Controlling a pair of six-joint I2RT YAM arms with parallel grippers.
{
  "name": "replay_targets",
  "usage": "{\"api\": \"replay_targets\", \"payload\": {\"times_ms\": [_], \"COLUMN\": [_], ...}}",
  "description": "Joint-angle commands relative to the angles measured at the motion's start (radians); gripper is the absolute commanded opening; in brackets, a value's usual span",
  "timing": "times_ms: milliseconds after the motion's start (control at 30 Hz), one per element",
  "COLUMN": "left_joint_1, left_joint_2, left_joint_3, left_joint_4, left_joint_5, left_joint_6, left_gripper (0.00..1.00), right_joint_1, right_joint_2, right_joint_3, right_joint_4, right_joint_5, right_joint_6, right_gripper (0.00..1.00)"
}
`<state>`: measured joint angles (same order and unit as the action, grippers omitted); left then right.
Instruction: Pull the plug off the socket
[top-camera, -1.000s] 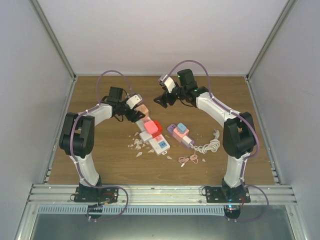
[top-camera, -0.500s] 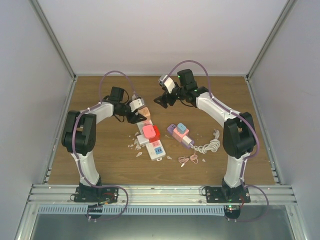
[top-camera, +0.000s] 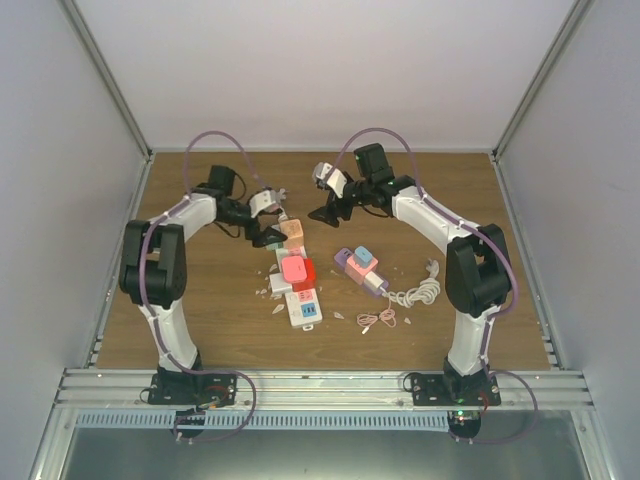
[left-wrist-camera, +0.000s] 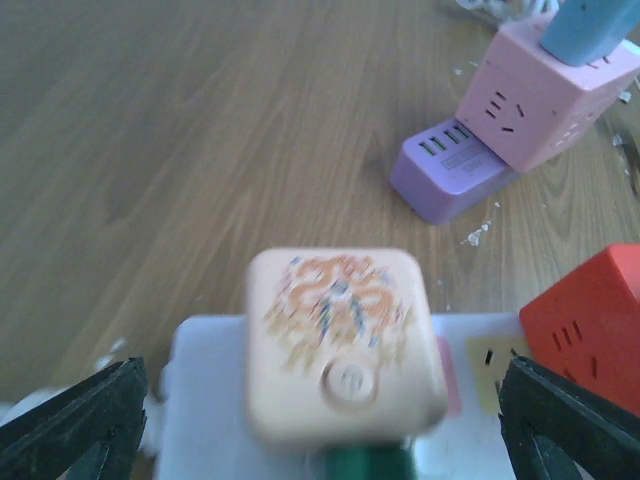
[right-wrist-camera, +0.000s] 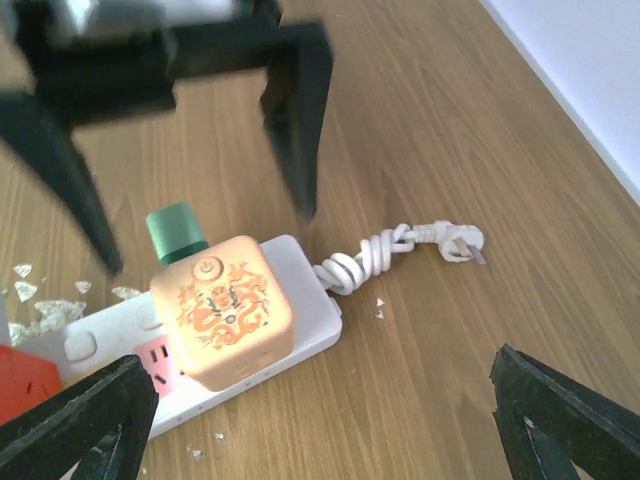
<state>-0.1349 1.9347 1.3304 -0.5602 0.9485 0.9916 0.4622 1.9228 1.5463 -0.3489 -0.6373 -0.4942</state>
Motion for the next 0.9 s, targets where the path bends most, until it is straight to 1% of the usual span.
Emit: {"api": "replay_targets", "payload": {"times_ms": [0,133,333,500,700,800,867], "left_joint_1": [0.097,0.132,0.157,0.156,0.155,0.155,0.155], "left_joint_2": [-0.129,-0.187,-0.214,-0.207,-0.201,-0.209,-0.225], "left_joint_3": [-0.037,-0.135,-0.273,-0.304,-0.301,-0.305,-0.318], "left_joint_4": [-0.004,0.03,0.1,0.152,0.157,0.177,0.198], "left_joint_5": [0.064,0.041,0.034,0.026,0.022,-0.011,-0.05], "left_joint_6": [-0.008,-0.007,-0.021,-0.049,-0.044,-0.04,-0.007], "left_gripper": [0.96,0.93,0.87,0.83,0.8,0.79,0.79], "right_joint_1": [0.019,0.052,0.114,0.145,0.15,0.152,0.152], "right_joint_2": [0.02,0.077,0.174,0.243,0.323,0.356,0.375], "right_joint_3": [0.046,0.121,0.218,0.264,0.358,0.395,0.416], "right_joint_4": [-0.091,-0.159,-0.234,-0.251,-0.298,-0.337,-0.364], "right_joint_5": [-0.073,-0.045,-0.005,0.002,-0.009,-0.02,-0.022], "right_joint_6": [-0.203,-0.335,-0.399,-0.434,-0.461,-0.482,-0.49], "right_gripper": [0.92,0.92,0.89,0.88,0.87,0.82,0.79]}}
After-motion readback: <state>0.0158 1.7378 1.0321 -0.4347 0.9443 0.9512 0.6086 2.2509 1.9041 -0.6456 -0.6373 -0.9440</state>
